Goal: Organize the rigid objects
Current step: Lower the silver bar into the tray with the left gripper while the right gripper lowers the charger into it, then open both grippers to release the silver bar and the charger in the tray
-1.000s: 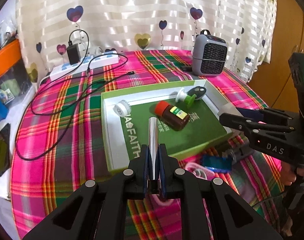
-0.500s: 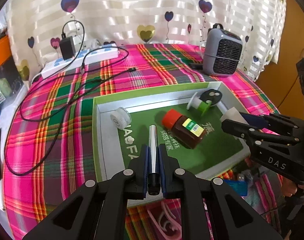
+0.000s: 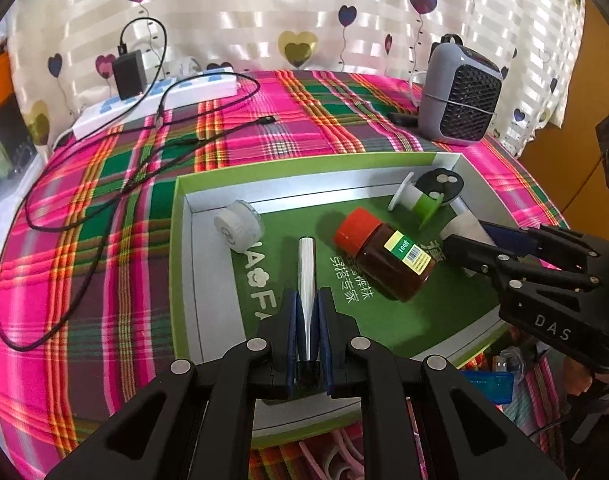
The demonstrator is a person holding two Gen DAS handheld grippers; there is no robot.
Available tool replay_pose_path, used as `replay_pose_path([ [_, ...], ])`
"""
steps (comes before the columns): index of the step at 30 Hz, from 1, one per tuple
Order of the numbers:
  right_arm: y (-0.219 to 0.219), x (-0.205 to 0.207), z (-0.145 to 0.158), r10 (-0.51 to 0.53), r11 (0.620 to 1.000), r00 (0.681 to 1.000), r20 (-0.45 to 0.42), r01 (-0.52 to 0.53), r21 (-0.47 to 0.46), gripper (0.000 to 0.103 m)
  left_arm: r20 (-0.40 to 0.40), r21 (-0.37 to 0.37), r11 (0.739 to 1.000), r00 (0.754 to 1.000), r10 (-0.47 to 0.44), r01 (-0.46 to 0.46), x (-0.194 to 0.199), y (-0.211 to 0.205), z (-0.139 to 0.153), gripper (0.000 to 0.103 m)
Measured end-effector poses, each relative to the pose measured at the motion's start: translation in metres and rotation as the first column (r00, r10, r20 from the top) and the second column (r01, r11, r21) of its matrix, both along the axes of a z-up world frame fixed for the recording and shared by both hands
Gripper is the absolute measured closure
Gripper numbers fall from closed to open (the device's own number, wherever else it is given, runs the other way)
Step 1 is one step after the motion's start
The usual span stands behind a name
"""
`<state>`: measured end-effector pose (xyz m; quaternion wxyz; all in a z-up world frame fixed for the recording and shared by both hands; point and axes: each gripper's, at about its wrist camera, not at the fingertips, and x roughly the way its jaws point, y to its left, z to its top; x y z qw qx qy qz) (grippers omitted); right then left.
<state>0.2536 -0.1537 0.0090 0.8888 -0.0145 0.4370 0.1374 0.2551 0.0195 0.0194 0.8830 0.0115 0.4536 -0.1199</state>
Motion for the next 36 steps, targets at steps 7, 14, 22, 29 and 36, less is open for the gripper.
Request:
replay_pose_path([
  [7, 0.0, 0.001, -0.002, -0.004, 1.0, 1.0, -0.006, 0.004, -0.005, 0.068, -0.004, -0.003, 1.0, 1.0, -0.001, 0.001, 0.0, -0.002, -0.001, 0.092],
  [14, 0.0, 0.002, -0.002, -0.009, 1.0, 1.0, -0.004, 0.009, 0.005, 0.068, -0.007, -0.008, 1.0, 1.0, -0.011, 0.011, 0.0, -0.002, -0.001, 0.088],
  [22, -0.001, 0.001, -0.001, -0.018, 1.0, 1.0, 0.003, 0.018, 0.019, 0.057, -0.002, -0.011, 0.999, 1.0, -0.031, 0.031, -0.003, -0.008, -0.001, 0.077],
  [29, -0.002, -0.001, -0.001, -0.026, 0.999, 1.0, 0.003, 0.026, 0.022, 0.057, -0.001, -0.013, 1.0, 1.0, -0.021, 0.021, -0.005, -0.008, 0.0, 0.076],
  [36, -0.004, -0.006, 0.001, -0.036, 0.999, 0.999, 0.006, 0.035, 0.033, 0.057, 0.009, -0.001, 1.0, 1.0, -0.004, 0.004, -0.011, -0.006, 0.003, 0.074],
])
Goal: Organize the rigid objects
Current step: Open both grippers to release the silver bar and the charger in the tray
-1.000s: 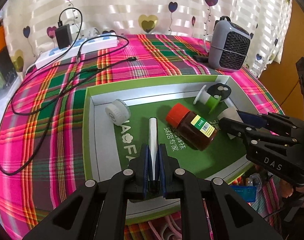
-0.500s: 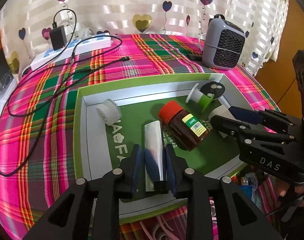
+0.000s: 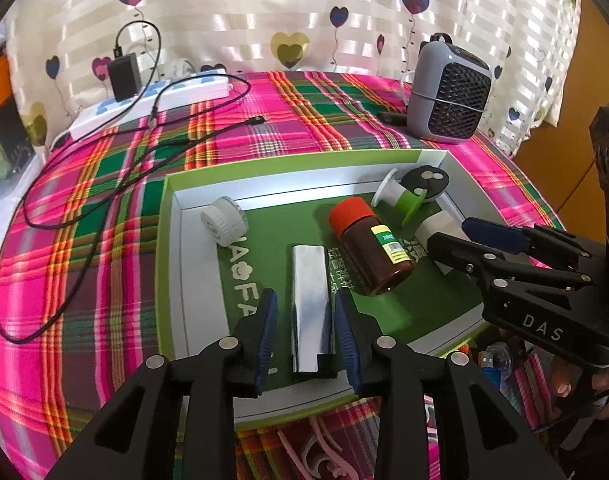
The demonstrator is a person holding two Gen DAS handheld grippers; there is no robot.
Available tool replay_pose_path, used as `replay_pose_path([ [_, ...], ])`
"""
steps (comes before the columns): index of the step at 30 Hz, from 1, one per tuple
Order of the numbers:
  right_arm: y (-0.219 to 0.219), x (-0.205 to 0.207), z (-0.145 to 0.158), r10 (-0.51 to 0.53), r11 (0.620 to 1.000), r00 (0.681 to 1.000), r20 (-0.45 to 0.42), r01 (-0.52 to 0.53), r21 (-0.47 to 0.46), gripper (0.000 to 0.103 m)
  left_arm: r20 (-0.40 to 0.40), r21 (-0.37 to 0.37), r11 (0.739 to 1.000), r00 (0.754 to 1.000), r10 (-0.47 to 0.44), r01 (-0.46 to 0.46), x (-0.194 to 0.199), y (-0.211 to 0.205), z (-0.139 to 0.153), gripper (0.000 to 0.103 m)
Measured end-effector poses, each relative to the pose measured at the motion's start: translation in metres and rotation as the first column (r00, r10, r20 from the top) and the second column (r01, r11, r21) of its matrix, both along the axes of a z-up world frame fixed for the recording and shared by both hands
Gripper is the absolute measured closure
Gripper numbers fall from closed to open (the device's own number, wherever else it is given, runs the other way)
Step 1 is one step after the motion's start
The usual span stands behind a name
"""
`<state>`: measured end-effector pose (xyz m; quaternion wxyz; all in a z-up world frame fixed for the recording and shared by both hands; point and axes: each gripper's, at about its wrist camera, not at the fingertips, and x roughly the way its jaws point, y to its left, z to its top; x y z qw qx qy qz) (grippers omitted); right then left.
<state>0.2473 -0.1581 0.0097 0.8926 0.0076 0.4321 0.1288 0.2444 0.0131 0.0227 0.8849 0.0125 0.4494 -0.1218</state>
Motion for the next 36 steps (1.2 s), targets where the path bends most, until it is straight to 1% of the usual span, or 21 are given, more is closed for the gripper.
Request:
replay_pose_path([
  [4, 0.0, -0.007, 0.006, 0.012, 1.0, 1.0, 0.02, -0.012, 0.023, 0.057, 0.014, 0.014, 1.0, 1.0, 0.014, -0.015, -0.006, 0.002, 0.004, 0.073],
  [6, 0.001, -0.011, 0.009, 0.014, 1.0, 0.999, 0.028, -0.015, 0.022, 0.057, 0.02, 0.007, 1.0, 1.0, 0.015, -0.015, -0.011, 0.002, 0.007, 0.073],
  [10, 0.002, -0.019, 0.014, 0.013, 1.0, 0.999, 0.045, -0.013, 0.017, 0.057, 0.041, 0.022, 1.0, 0.999, 0.015, -0.016, -0.022, 0.001, 0.013, 0.073],
  [13, 0.001, -0.025, 0.018, 0.012, 1.0, 0.998, 0.057, -0.013, 0.022, 0.057, 0.049, 0.01, 1.0, 0.999, 0.012, -0.013, -0.03, 0.001, 0.018, 0.073],
  [23, 0.001, -0.05, 0.028, 0.019, 0.999, 0.996, 0.088, -0.022, 0.029, 0.057, 0.074, 0.001, 1.0, 0.997, 0.027, -0.027, -0.059, 0.003, 0.03, 0.073],
  [33, -0.004, -0.082, 0.031, 0.023, 0.999, 0.993, 0.118, -0.028, 0.043, 0.057, 0.087, -0.032, 0.996, 0.993, 0.081, -0.078, -0.089, 0.02, 0.029, 0.073],
  [36, -0.01, -0.09, 0.03, 0.013, 0.999, 0.993, 0.12, -0.018, 0.049, 0.057, 0.079, -0.046, 0.995, 0.992, 0.096, -0.093, -0.096, 0.026, 0.026, 0.073],
])
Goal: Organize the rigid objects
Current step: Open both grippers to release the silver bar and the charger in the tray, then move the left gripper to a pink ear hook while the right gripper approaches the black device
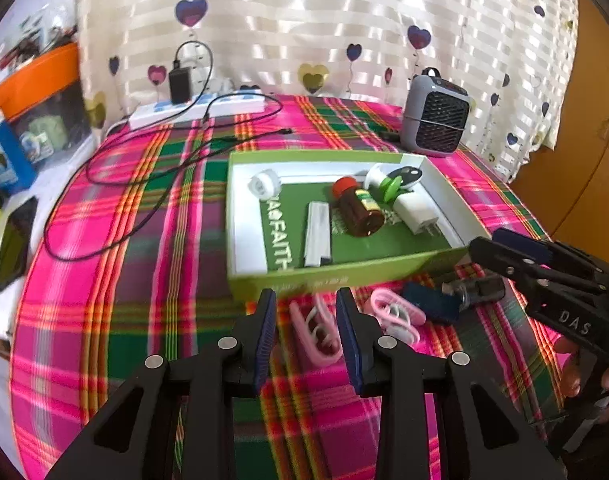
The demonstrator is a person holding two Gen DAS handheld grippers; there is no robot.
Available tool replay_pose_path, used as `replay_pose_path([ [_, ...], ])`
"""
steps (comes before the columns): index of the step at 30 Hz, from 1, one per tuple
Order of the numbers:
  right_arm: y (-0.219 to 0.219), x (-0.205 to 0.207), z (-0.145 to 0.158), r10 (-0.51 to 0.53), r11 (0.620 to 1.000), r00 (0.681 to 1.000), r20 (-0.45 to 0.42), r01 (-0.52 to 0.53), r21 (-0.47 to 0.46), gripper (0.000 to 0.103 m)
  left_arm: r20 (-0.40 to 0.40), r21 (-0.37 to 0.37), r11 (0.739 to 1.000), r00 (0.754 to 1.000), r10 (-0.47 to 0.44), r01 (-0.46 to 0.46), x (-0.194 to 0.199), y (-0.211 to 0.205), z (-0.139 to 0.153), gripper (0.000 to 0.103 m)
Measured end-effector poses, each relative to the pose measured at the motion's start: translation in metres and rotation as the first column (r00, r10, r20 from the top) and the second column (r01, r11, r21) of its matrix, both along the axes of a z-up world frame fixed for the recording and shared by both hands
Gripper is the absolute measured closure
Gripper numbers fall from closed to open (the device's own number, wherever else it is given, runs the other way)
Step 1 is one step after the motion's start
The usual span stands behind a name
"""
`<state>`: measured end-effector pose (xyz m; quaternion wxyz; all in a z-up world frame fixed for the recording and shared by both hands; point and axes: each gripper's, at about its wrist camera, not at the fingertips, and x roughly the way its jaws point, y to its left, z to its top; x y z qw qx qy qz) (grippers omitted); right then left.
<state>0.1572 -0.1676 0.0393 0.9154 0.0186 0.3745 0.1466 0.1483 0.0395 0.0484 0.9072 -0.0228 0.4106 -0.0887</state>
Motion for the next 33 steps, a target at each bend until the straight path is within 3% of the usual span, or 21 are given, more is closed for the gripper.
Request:
replay_pose_path([
  [12, -0.022, -0.024, -0.011, -0.043, 0.999, 0.999, -0.008, 0.043, 0.021, 0.057, -0.063, -0.059, 0.998, 0.998, 0.003, -0.006, -0.018, 0.006, -0.024, 0.073],
  [21, -0.027, -0.03, -0.016, -0.038, 0.999, 0.999, -0.014, 0.039, 0.027, 0.057, -0.078, -0.036, 0.999, 0.997, -0.015, 0.012, -0.012, -0.011, -0.027, 0.073],
  [29, -0.037, -0.031, -0.022, -0.045, 0.999, 0.998, -0.033, 0.046, 0.027, 0.057, -0.103, -0.022, 0.999, 0.994, 0.03, -0.032, -0.001, -0.014, -0.033, 0.073],
  [33, -0.033, -0.03, -0.025, 0.007, 1.0, 0.999, -0.043, -0.006, 0.021, 0.057, -0.103, -0.01, 0.999, 0.994, 0.039, -0.041, 0.003, -0.015, -0.035, 0.073],
])
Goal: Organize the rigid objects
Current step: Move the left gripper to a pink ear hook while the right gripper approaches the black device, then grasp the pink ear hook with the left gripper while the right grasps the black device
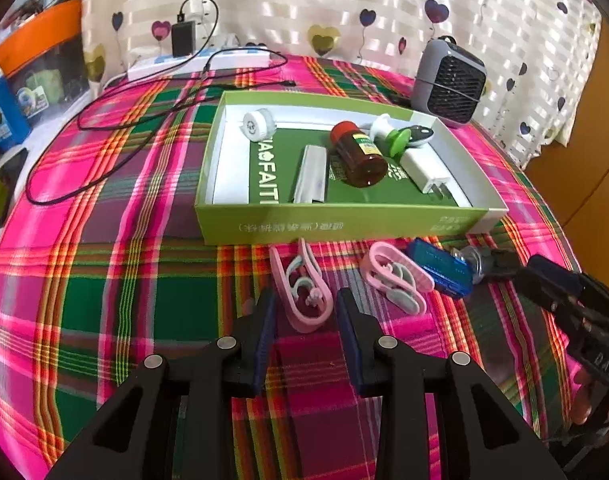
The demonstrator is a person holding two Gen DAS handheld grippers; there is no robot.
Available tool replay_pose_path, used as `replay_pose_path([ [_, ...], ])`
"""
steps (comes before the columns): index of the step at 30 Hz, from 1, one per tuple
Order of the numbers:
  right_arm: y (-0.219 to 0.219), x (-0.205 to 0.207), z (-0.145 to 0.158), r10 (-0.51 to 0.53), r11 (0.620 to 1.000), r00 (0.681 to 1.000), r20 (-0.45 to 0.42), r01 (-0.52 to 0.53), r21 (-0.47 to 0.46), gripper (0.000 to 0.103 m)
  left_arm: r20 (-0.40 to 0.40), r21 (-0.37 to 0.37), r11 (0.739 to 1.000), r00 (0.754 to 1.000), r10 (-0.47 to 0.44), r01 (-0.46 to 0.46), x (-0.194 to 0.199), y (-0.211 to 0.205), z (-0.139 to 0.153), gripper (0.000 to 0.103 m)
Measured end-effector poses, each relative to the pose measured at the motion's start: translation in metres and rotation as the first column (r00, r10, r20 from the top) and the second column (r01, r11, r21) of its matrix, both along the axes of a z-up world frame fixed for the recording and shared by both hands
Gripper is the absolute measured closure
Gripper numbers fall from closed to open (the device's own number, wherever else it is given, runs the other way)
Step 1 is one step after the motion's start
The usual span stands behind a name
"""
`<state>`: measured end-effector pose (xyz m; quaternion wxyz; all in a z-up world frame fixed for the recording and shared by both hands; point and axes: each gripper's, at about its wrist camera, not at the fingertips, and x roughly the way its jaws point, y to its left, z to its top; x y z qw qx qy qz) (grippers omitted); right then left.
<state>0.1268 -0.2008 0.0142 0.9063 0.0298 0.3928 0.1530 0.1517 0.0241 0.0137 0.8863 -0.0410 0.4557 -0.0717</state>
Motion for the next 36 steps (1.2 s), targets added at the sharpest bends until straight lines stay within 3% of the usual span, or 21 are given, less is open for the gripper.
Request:
replay_pose_path([
  [9, 0.004, 0.013, 0.006, 0.086, 0.996, 0.994, 0.062, -0.085, -0.019, 0.057, 0.015, -0.001, 1.0, 1.0, 0.002, -0.002, 0.003, 0.003, -0.001, 0.073],
  [16, 0.007, 0.027, -0.003, 0.142, 0.988, 0.989, 0.029, -0.14, -0.063, 0.057, 0.018, -0.013, 1.0, 1.0, 0.0, 0.001, 0.003, 0.005, -0.001, 0.073],
  [27, -0.002, 0.042, -0.01, 0.275, 0.961, 0.96, -0.061, -0.272, 0.05, 0.057, 0.019, -0.034, 0.999, 1.0, -0.001, 0.002, 0.004, 0.008, 0.0, 0.073],
  [36, 0.002, 0.028, -0.01, 0.373, 0.928, 0.923, -0.093, -0.37, 0.045, 0.057, 0.018, -0.032, 0.999, 1.0, -0.001, 0.001, 0.004, 0.008, 0.0, 0.073],
])
